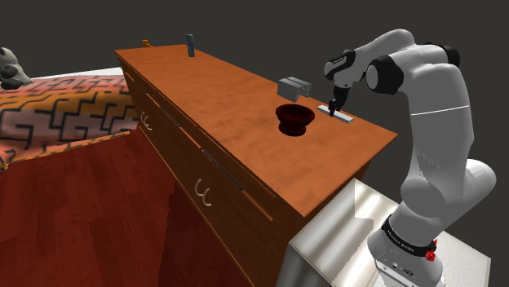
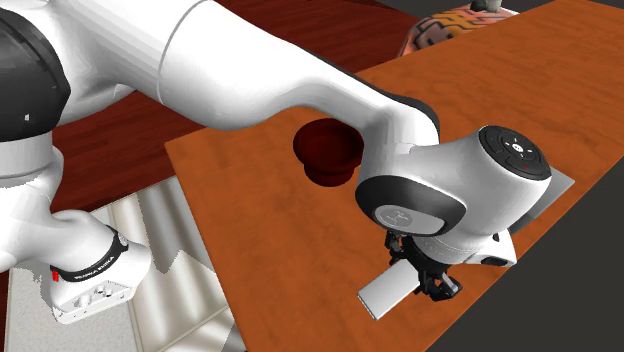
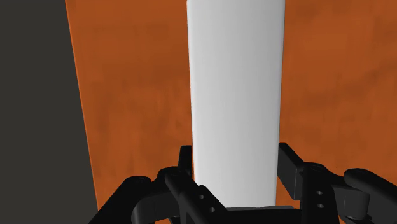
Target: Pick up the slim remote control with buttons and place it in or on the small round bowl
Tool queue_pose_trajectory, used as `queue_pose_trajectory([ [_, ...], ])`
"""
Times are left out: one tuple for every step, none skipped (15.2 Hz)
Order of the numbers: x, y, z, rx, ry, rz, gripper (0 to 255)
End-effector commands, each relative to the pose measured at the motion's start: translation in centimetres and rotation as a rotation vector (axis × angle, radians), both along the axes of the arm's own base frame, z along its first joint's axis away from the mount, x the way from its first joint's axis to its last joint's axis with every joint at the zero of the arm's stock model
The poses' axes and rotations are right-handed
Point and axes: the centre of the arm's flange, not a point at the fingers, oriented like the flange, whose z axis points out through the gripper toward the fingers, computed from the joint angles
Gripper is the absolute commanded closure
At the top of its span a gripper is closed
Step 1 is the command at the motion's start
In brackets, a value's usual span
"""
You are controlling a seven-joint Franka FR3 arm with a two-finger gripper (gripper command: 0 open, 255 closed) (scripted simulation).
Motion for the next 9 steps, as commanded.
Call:
queue_pose_trajectory([
  [0.0,0.0,-0.01,0.0,0.0,0.0,255],
  [0.0,0.0,-0.01,0.0,0.0,0.0,255],
  [0.0,0.0,-0.01,0.0,0.0,0.0,255],
  [0.0,0.0,-0.01,0.0,0.0,0.0,255],
  [0.01,0.0,-0.01,0.0,0.0,0.0,255],
  [0.0,0.0,-0.01,0.0,0.0,0.0,255],
  [0.0,0.0,-0.01,0.0,0.0,0.0,255],
  [0.0,0.01,-0.02,0.0,0.0,0.0,255],
  [0.0,0.01,0.51,0.0,0.0,0.0,255],
])
